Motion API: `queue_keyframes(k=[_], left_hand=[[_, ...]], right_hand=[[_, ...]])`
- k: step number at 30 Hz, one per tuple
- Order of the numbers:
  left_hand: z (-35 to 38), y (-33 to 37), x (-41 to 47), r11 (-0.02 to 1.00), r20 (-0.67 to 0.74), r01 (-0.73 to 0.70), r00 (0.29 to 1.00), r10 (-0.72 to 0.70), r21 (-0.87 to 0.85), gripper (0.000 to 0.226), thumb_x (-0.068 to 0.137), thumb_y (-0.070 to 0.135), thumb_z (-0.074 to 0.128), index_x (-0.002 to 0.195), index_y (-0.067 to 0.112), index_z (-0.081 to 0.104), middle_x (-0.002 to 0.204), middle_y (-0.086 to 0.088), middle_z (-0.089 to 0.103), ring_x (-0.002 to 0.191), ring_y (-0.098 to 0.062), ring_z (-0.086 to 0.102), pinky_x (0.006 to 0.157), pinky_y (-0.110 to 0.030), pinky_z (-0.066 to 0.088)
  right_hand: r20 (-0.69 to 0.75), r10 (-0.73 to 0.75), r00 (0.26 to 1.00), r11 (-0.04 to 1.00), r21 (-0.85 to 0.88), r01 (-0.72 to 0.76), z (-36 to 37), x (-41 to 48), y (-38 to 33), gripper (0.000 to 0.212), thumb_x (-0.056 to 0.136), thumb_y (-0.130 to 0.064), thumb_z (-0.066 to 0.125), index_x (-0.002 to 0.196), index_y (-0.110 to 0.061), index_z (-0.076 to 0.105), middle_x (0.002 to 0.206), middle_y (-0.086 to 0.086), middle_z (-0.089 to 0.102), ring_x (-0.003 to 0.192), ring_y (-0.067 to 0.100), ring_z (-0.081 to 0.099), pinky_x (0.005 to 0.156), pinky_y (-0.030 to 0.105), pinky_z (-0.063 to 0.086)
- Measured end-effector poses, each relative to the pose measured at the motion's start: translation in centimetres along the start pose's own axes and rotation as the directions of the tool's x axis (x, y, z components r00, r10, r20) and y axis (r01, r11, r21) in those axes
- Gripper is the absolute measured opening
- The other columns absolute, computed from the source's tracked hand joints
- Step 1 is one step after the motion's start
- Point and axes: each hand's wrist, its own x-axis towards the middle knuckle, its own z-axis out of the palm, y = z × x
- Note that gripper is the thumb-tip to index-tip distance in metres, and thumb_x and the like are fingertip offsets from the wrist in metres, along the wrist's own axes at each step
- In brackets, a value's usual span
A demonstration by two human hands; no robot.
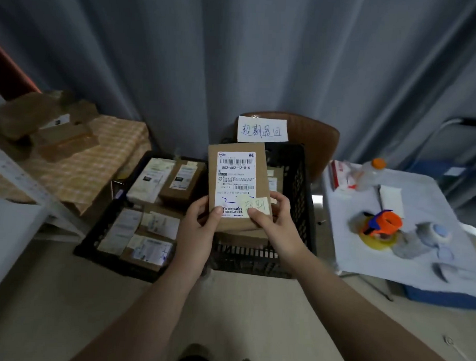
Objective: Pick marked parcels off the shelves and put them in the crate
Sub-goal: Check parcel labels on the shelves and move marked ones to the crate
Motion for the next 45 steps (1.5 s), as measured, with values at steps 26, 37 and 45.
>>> queue_keyframes(k=[26,37,45], left_hand=[[13.5,-9.9,32.1,0.404,0.485,-0.345,0.812,-0.325,0.847,0.071,0.094,0.041,0.05,0.151,0.029,0.009,0.158,-0.008,-0.007,0.144,-0.032,-0.002,0.116,-0.045,0.01],[13.4,-12.9,32.0,0.5,0.522,-0.334,0.798,-0.301,0.799,0.061,0.095,0.029,0.051,0.149,0.032,0.021,0.159,0.001,0.0,0.144,-0.026,0.003,0.116,-0.047,0.02],[13.6,-13.8,31.6,0.487,0.518,-0.347,0.809,-0.277,0.802,0.064,0.095,0.033,0.05,0.15,0.032,0.016,0.159,0.0,-0.003,0.145,-0.026,-0.002,0.114,-0.052,0.022]], right_hand=[[-0.255,0.357,0.898,0.914,-0.102,-0.393,-8.7,30.6,11.7,0.073,0.082,-0.033,0.07,0.142,-0.029,0.029,0.135,0.002,0.047,0.122,0.021,0.051,0.092,0.037,0.053],[-0.226,0.29,0.93,0.78,-0.507,-0.366,-10.4,33.6,14.1,0.056,0.098,-0.024,0.047,0.145,-0.042,0.024,0.129,0.003,0.043,0.104,0.013,0.05,0.094,0.036,0.048],[-0.353,0.372,0.858,0.753,-0.425,-0.502,-9.9,32.6,13.9,0.097,0.076,-0.051,0.073,0.15,-0.028,0.016,0.148,0.008,0.029,0.135,0.029,0.029,0.107,0.05,0.035]])
